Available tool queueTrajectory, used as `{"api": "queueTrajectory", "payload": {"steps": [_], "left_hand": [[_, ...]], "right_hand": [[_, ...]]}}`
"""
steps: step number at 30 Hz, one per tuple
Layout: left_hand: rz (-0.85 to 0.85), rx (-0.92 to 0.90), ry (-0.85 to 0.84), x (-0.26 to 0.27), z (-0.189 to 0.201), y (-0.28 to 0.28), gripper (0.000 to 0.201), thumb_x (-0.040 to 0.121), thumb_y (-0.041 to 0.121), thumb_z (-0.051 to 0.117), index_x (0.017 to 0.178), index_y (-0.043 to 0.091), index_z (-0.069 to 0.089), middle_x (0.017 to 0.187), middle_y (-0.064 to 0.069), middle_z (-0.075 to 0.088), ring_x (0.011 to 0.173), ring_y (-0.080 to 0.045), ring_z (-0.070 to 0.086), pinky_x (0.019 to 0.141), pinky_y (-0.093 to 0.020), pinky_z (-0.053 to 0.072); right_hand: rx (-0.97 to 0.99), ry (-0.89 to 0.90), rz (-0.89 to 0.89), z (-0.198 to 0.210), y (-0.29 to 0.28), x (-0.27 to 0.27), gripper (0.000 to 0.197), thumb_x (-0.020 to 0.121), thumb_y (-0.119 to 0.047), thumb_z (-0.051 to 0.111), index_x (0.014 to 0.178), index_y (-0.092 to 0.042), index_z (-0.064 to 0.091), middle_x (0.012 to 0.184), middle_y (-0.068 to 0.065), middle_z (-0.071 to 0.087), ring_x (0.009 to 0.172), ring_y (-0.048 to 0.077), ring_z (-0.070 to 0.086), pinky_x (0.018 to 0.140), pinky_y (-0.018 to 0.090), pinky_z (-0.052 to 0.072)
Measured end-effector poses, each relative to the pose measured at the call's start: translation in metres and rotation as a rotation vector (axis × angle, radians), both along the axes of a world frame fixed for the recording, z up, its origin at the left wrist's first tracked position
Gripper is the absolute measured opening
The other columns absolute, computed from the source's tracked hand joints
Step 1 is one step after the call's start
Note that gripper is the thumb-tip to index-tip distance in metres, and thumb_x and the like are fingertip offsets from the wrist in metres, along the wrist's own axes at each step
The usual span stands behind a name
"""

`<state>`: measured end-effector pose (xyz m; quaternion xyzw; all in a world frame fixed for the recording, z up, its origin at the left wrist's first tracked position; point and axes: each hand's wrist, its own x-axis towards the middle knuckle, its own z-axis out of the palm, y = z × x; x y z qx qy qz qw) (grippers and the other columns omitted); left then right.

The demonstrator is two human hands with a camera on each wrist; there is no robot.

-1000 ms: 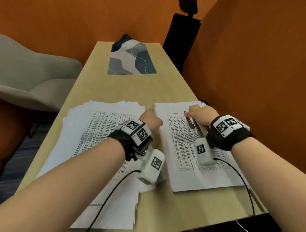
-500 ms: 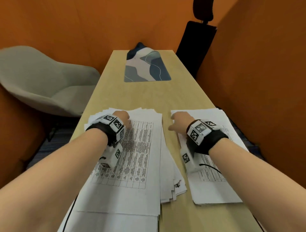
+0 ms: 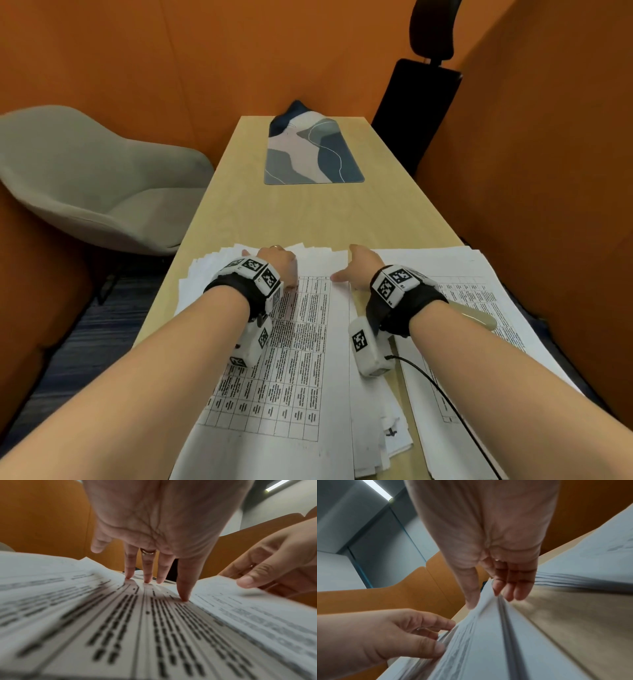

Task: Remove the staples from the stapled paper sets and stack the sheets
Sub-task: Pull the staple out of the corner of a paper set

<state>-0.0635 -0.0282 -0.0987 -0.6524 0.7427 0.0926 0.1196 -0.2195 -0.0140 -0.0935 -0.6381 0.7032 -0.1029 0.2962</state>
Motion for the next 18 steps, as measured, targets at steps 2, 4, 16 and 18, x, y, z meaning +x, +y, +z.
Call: {"api": "queueTrajectory", "payload": {"steps": [2,4,16,18], "left_hand": [[0.015,0.008,0.004,0.004,-0.003,-0.003,0.050,0.090,0.037,0.054,0.133,0.014,0.046,0.136,-0.007,0.045,0.121,-0.028,0.047,0.105,-0.046,0.034],[0.062,0.008,0.070,0.012,-0.005,-0.004,0.061,0.083,0.045,0.061,0.135,0.018,0.043,0.137,-0.007,0.045,0.122,-0.030,0.046,0.106,-0.054,0.031],[0.120,-0.222,0.564,0.052,0.032,0.010,0.033,0.083,0.028,0.066,0.110,0.021,0.049,0.116,-0.004,0.057,0.109,-0.025,0.052,0.097,-0.038,0.039],[0.095,-0.229,0.649,0.058,0.047,0.019,0.024,0.083,0.022,0.067,0.097,0.017,0.048,0.090,0.000,0.057,0.090,-0.021,0.052,0.075,-0.027,0.041]], "right_hand": [[-0.051,-0.042,-0.019,0.000,-0.002,0.001,0.048,0.083,-0.018,0.068,0.126,-0.003,0.050,0.122,0.012,0.057,0.113,0.026,0.053,0.086,0.027,0.041],[-0.111,-0.094,-0.008,0.000,-0.004,0.003,0.019,0.083,-0.013,0.067,0.101,-0.007,0.065,0.093,0.004,0.061,0.090,0.021,0.054,0.066,0.021,0.040],[-0.081,-0.652,0.056,0.037,0.030,0.008,0.013,0.094,-0.009,0.050,0.105,-0.007,0.056,0.095,0.009,0.059,0.081,0.023,0.054,0.069,0.038,0.047],[-0.102,-0.744,0.041,0.045,0.039,0.009,0.011,0.096,-0.006,0.047,0.104,-0.009,0.053,0.087,0.007,0.062,0.067,0.019,0.061,0.061,0.033,0.052]]}}
